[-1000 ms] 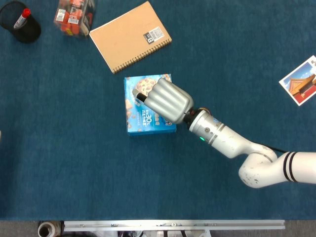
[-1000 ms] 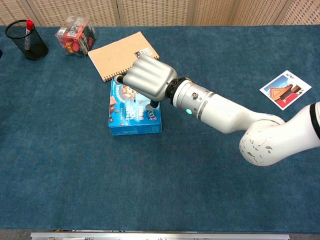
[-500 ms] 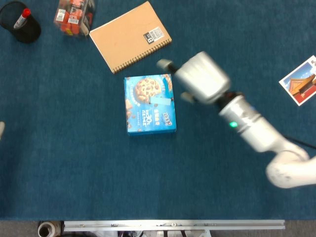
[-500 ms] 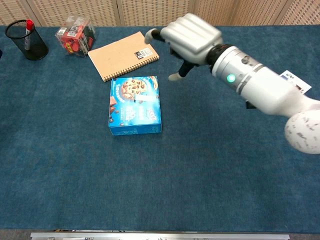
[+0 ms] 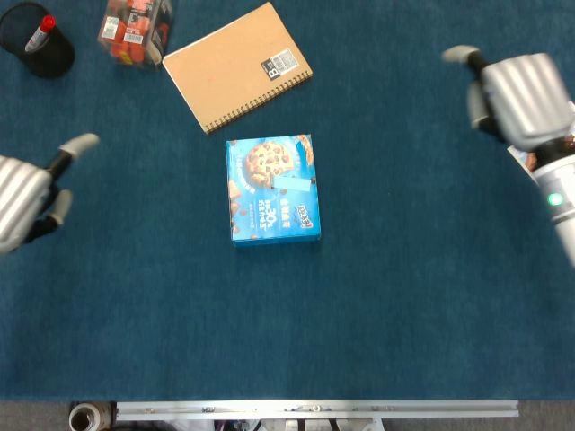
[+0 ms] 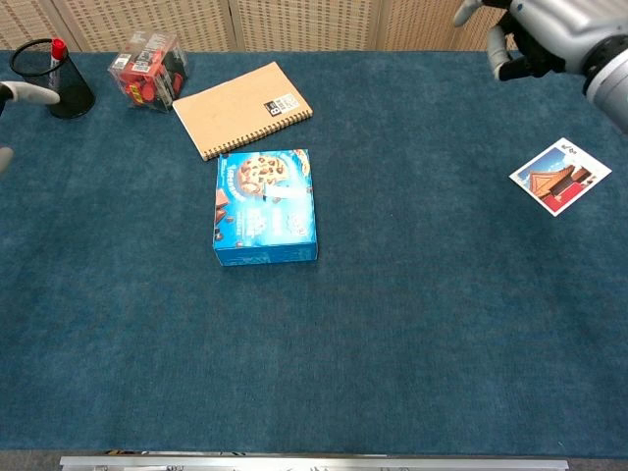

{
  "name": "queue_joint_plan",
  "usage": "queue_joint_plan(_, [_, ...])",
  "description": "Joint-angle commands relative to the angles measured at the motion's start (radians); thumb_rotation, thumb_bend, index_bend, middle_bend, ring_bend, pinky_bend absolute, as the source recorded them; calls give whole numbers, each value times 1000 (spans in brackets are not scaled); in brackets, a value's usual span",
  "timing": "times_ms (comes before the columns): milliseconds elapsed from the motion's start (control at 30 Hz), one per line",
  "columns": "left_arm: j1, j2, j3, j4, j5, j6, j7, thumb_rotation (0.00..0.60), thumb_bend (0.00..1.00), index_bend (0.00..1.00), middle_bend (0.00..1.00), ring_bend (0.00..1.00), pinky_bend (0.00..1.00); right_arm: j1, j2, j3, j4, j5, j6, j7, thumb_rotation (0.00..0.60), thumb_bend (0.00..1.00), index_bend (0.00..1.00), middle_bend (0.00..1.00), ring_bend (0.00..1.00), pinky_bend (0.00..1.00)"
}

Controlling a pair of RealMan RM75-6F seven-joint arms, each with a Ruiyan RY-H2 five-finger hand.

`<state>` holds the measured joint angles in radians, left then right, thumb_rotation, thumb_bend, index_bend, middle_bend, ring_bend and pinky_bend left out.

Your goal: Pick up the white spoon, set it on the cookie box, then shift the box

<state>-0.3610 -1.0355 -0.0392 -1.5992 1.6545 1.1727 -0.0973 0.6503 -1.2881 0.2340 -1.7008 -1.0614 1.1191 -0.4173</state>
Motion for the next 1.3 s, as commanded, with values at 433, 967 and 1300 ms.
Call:
queue_joint_plan(433, [-223,-45,-33,-45,-18,-253,97,600,784,189,1000,1000,1000,-42,66,7,-4,60,-11,75,600,705,304,774,843,1000])
queue_joint_plan(967, [-385,-174,-59,-43,-102,-418,225,600,803,172,1000,1000,1000,-53,42,-8,39,96,-27,100,600,699,304,774,861,1000])
queue_joint_plan(1300, [-467,-262,-68,2,-199,-507,312,600,803,172,1000,1000,1000,-69,43,-12,54,111,-27,119,600,697,304,774,869,1000])
